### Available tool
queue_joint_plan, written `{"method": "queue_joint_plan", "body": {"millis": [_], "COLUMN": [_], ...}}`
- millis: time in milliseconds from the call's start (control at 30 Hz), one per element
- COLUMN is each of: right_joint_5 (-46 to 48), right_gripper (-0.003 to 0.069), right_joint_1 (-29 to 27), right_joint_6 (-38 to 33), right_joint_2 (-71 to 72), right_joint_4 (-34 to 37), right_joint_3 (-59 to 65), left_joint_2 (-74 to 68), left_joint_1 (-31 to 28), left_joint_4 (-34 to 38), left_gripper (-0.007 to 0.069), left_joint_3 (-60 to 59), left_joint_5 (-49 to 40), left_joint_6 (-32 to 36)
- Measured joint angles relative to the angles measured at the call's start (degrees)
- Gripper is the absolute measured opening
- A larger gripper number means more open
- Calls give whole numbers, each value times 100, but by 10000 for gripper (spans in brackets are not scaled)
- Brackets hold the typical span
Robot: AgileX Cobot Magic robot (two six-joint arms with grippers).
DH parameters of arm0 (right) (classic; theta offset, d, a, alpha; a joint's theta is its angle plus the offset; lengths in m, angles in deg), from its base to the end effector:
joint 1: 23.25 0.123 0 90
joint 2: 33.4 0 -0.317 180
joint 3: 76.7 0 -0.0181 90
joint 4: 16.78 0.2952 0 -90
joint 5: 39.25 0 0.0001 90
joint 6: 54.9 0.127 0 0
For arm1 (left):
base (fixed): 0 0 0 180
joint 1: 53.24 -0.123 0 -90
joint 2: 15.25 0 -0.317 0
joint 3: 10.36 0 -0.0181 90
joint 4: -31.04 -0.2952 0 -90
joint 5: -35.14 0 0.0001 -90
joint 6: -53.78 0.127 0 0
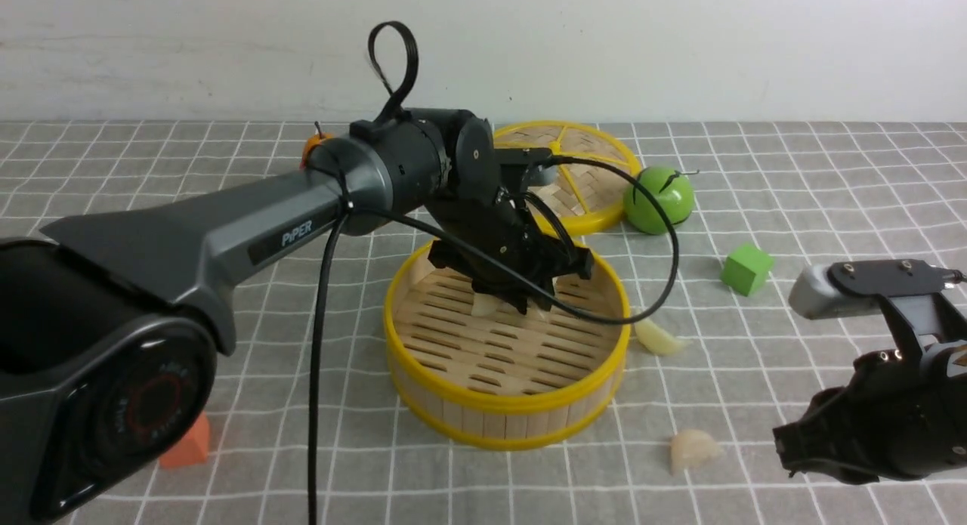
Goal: Put the dumplings into the steamer on the table with the grey tablecloth.
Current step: 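Place the dumpling into the bamboo steamer basket with the left gripper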
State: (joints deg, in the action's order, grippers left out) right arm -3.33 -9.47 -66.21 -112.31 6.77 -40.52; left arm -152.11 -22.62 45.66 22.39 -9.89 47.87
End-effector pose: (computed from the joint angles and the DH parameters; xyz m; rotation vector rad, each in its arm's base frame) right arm 0.2630 0.0952 0.2198 -0.2159 2.6072 0.4444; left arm 0.4943 -0.3189 0.1791 0.3972 2.6259 -0.5206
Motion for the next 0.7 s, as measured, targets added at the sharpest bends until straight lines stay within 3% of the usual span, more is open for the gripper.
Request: {"method": "queue_joint_plan", "body": {"millis": [200,300,433,567,700], "right_joint_5": [40,238,629,828,981], "right_gripper": [76,86,114,188,308], "right_joint_1": [0,0,0,0,0], "right_joint_6": [0,0,0,0,-43], "right_joint_2": [0,0,0,-73,-592], "right_joint_4": [-3,-60,-113,-236,-332], "right_joint_3": [0,-71,-418,-1081,-2000], "left_joint_2": [-11,-11,36,427,1168], "left_joint_1": [0,0,-5,-5,-5], "left_joint_4": [402,414,235,11,-479], "left_gripper": [417,463,464,428,354], "left_joint_3": [0,23,292,911,1564], "left_joint_5": [-291,-401,-869,-1564,-2336], "left_joint_6": [-6,-6,-18,-18,-12]}}
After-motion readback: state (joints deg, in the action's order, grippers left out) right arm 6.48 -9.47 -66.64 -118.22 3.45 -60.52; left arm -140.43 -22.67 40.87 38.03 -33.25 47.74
